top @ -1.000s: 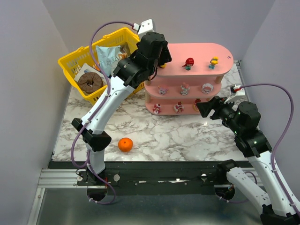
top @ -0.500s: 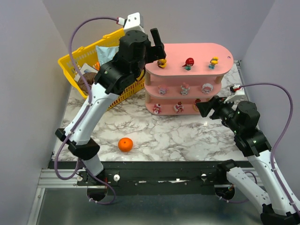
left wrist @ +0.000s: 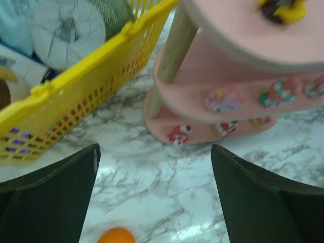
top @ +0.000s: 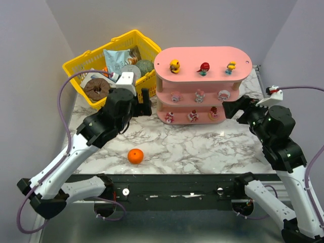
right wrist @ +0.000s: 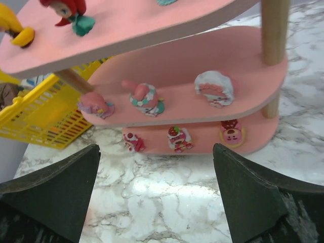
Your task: Place and organize the plastic toys onto the shelf
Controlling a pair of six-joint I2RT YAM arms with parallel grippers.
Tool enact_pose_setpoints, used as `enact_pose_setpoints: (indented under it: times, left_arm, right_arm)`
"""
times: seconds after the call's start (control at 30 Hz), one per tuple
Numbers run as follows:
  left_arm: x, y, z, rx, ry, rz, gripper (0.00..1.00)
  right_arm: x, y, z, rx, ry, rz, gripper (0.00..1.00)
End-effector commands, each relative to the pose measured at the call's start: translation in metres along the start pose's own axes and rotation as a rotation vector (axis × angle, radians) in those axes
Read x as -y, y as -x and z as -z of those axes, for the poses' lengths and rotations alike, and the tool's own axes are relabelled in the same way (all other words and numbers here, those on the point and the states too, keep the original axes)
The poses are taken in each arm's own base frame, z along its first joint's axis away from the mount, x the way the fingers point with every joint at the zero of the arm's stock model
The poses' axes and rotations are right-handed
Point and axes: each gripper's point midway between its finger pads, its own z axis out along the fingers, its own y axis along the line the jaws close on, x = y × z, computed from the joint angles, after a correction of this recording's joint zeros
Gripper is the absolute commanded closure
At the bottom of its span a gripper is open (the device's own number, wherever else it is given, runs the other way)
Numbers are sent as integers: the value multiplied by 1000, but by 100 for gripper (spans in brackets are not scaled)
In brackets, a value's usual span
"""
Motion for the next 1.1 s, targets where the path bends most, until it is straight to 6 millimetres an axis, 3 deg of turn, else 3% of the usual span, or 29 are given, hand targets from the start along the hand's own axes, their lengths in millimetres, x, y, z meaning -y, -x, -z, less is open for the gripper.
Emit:
enact_pose_setpoints:
  times: [0.0, 0.03, 0.13, 0.23, 0.4, 0.57, 0.7, 1.07]
  left_arm:
    - [-22, -24, 34, 41, -55, 44, 1]
    - [-29, -42, 33, 17, -39, 40, 1]
    - [-47, -62, 48, 15, -26, 46, 1]
    - [-69, -77, 57, -2, 45, 41, 1]
    - [-85, -86, 63, -20, 99, 18, 1]
    - [-87, -80, 69, 12, 93, 12, 1]
    - [-89, -74, 71, 24, 104, 6, 1]
    - [-89, -42, 77, 74, 144, 13, 1]
  right_arm:
    - [27, 12, 18, 17, -173, -15, 0]
    - [32, 13, 20, 27, -195, -11, 0]
    - [40, 14, 30, 47, -231, -3, 0]
    - [44, 19, 42, 65, -250, 11, 0]
    - [49, 14, 63, 62, -251, 25, 0]
    - [45, -5, 82, 34, -176, 15, 0]
    - [47, -23, 87, -7, -163, 11, 0]
    - [51, -40, 81, -59, -171, 15, 0]
